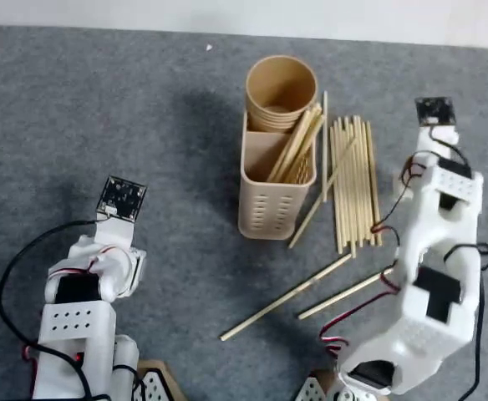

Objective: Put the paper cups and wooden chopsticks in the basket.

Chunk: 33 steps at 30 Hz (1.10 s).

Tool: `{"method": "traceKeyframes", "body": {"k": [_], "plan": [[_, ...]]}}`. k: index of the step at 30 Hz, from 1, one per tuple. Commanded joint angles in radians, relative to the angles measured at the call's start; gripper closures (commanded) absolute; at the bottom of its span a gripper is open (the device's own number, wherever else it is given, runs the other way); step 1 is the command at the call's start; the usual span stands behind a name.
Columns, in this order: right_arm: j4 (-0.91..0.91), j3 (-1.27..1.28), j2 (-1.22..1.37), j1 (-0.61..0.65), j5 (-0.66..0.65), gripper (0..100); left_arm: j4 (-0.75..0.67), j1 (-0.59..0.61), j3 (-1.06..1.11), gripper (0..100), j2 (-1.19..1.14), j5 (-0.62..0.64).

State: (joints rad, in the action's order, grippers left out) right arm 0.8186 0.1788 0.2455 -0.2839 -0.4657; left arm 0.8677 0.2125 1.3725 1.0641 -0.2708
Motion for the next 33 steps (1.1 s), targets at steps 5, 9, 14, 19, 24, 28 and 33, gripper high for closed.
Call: {"method": "traceKeyframes", "body": {"k": [5, 9, 14, 19, 24, 28, 33], "plan": [[0.019, -0.061, 0.022, 0.128, 0.011, 77.0, -0.015, -0.012, -0.002, 80, 0.012, -0.008], [0.019, -0.061, 0.024, 0.157, 0.014, 77.0, -0.017, -0.012, -0.002, 80, 0.012, -0.008], [0.019, -0.051, 0.038, 0.183, 0.014, 77.0, -0.018, -0.012, -0.002, 80, 0.012, -0.009], [0.016, -0.036, 0.114, 0.205, -0.006, 77.0, -0.018, -0.012, -0.002, 80, 0.012, -0.009], [0.016, -0.041, 0.203, 0.174, -0.012, 77.1, -0.018, -0.012, -0.002, 80, 0.012, -0.009], [0.016, -0.044, 0.205, 0.133, -0.012, 81.6, -0.018, -0.012, -0.002, 80, 0.012, -0.009], [0.018, -0.067, 0.203, 0.096, 0.037, 88.0, -0.018, -0.012, -0.002, 80, 0.012, -0.008]]}}
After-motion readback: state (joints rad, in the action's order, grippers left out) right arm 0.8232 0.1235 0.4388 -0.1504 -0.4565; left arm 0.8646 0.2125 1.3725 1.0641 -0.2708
